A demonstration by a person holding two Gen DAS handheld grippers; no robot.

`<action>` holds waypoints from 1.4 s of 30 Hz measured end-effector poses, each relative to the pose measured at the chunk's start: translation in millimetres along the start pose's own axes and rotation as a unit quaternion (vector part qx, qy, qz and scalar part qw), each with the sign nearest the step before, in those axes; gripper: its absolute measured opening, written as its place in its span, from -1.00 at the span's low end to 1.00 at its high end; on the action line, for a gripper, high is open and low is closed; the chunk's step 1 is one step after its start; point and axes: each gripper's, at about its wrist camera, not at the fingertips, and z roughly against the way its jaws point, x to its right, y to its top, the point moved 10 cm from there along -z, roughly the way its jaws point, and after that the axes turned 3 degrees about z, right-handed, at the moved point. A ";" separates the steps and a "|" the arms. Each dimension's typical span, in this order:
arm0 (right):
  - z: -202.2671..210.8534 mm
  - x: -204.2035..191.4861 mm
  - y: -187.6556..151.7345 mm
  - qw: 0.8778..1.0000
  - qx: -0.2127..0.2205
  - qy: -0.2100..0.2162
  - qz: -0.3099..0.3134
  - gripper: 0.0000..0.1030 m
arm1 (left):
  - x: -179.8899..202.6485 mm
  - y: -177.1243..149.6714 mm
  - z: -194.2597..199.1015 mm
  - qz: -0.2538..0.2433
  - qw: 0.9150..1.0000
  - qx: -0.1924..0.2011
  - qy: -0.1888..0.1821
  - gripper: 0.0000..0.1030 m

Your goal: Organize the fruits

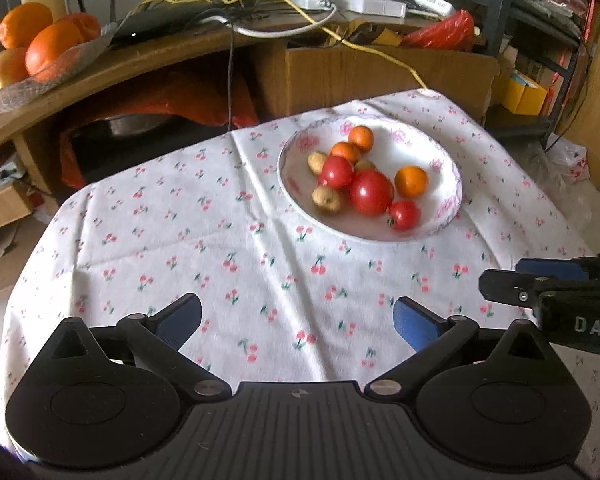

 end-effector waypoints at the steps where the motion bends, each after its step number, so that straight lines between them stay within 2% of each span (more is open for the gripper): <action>1: 2.0 -1.7 -2.6 1.000 -0.001 0.002 0.000 -0.36 | -0.8 -2.0 1.3 0.001 1.000 -0.001 0.003 1.00; 16: 24.3 -14.8 -29.9 1.000 -0.005 0.014 -0.010 -0.35 | 2.3 -18.1 23.4 0.028 0.999 0.007 -0.016 1.00; 23: 31.7 -15.4 -33.9 1.000 -0.001 0.017 -0.016 -0.35 | 3.7 -21.6 30.5 0.047 0.998 0.008 -0.042 1.00; 30: 32.3 -15.0 -38.8 1.000 -0.007 0.011 -0.017 -0.35 | 4.6 -27.4 27.7 0.032 0.999 0.002 -0.024 1.00; 39: 30.5 -15.3 -43.9 1.000 -0.013 0.011 -0.020 -0.35 | 4.2 -25.5 31.6 0.042 0.998 0.013 -0.039 1.00; 42: 31.4 -15.0 -43.5 1.000 -0.012 0.011 -0.020 -0.35 | 3.0 -26.2 28.3 0.033 0.999 0.006 -0.032 1.00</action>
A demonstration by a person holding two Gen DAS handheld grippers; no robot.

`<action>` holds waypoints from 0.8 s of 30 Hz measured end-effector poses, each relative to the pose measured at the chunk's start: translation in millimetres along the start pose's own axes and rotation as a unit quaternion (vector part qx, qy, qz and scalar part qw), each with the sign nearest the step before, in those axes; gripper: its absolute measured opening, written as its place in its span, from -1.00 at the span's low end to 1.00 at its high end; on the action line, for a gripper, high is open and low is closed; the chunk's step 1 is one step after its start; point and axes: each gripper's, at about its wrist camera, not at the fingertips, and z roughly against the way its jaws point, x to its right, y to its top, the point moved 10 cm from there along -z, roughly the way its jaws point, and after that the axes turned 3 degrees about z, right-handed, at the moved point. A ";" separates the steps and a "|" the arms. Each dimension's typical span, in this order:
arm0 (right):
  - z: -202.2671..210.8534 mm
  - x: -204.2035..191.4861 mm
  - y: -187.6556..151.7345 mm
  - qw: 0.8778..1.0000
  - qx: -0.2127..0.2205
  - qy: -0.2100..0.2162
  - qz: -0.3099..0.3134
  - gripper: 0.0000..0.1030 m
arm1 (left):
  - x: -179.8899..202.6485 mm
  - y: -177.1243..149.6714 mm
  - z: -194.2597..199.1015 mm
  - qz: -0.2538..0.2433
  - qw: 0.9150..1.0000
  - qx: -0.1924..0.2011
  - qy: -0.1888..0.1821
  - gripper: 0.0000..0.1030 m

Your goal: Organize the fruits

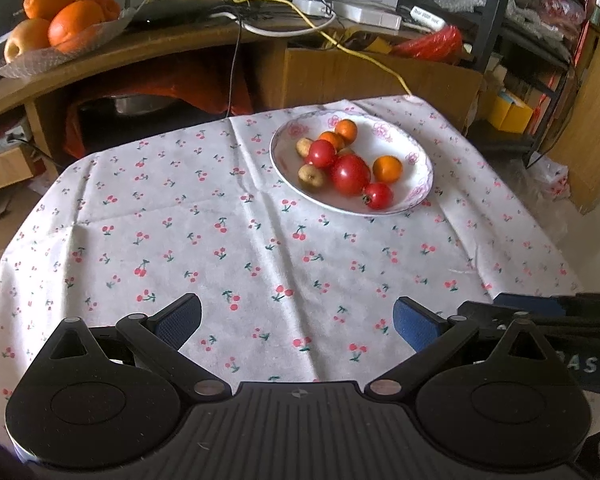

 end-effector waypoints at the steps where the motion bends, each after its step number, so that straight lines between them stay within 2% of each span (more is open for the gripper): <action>1: 0.1 -0.3 0.0 1.000 0.001 0.001 0.000 -0.35 | -0.3 -0.9 -0.8 -0.004 1.000 -0.002 0.004 1.00; 7: 1.0 -3.7 -0.1 1.000 0.002 0.007 0.001 -0.35 | -1.6 -8.3 -5.6 0.003 1.000 -0.022 0.005 1.00; 17: -2.9 -6.0 -2.6 1.000 -0.003 0.007 0.003 -0.35 | 1.0 -2.9 -1.3 -0.051 0.997 -0.008 0.061 0.99; 19: -2.7 -5.5 -2.1 1.000 -0.002 0.007 0.001 -0.35 | 0.0 -1.8 0.4 -0.047 0.997 -0.001 0.061 0.99; 24: -1.5 -6.3 -0.9 1.000 0.002 0.012 -0.002 -0.35 | -1.9 -3.6 -0.3 -0.027 0.998 -0.015 0.055 0.95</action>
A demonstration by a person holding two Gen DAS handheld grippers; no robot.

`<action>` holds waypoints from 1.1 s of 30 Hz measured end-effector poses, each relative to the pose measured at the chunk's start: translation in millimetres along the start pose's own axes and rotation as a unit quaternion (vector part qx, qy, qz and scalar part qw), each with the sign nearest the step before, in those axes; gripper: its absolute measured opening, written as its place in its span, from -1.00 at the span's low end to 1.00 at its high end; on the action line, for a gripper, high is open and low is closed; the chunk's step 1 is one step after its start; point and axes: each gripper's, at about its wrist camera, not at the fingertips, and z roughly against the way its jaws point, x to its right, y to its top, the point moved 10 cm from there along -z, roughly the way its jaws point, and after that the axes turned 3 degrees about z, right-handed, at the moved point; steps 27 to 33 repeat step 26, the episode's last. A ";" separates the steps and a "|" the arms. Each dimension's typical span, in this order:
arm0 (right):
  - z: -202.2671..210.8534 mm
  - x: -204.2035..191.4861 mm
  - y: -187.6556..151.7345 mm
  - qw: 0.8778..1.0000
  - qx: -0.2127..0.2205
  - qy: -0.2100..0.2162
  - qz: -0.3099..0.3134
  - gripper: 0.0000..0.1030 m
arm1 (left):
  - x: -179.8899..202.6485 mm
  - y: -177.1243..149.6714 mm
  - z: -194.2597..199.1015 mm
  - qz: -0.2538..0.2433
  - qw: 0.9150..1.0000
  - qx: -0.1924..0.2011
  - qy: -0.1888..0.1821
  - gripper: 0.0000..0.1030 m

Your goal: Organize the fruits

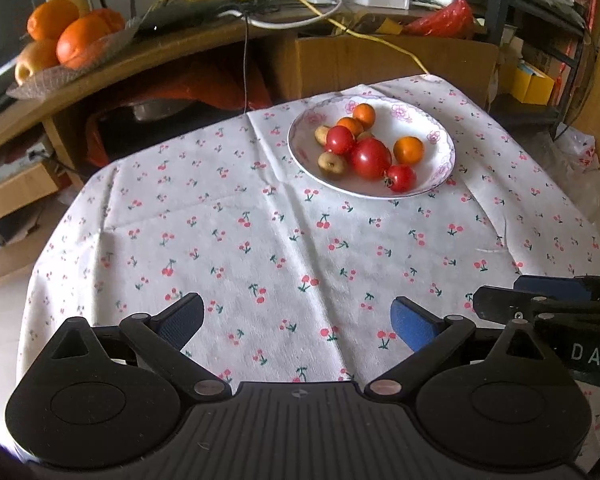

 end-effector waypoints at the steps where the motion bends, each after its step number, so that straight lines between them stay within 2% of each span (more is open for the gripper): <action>1: -0.2 -0.2 -0.1 1.000 -0.001 0.001 0.000 -0.35 | 0.2 -1.4 -1.1 0.004 1.000 -0.006 -0.003 0.92; 3: -0.7 -0.4 -0.8 1.000 -0.002 0.000 0.001 -0.35 | 1.3 -2.9 -3.1 0.006 1.000 -0.011 -0.010 0.90; 15: -3.9 -0.8 -2.2 1.000 -0.006 -0.001 0.000 -0.35 | 2.8 0.0 -0.4 -0.014 1.000 0.012 0.003 0.90; 33: -5.1 1.3 -1.8 1.000 -0.007 -0.005 -0.001 -0.35 | -1.5 3.8 1.8 -0.003 1.000 0.020 0.013 0.97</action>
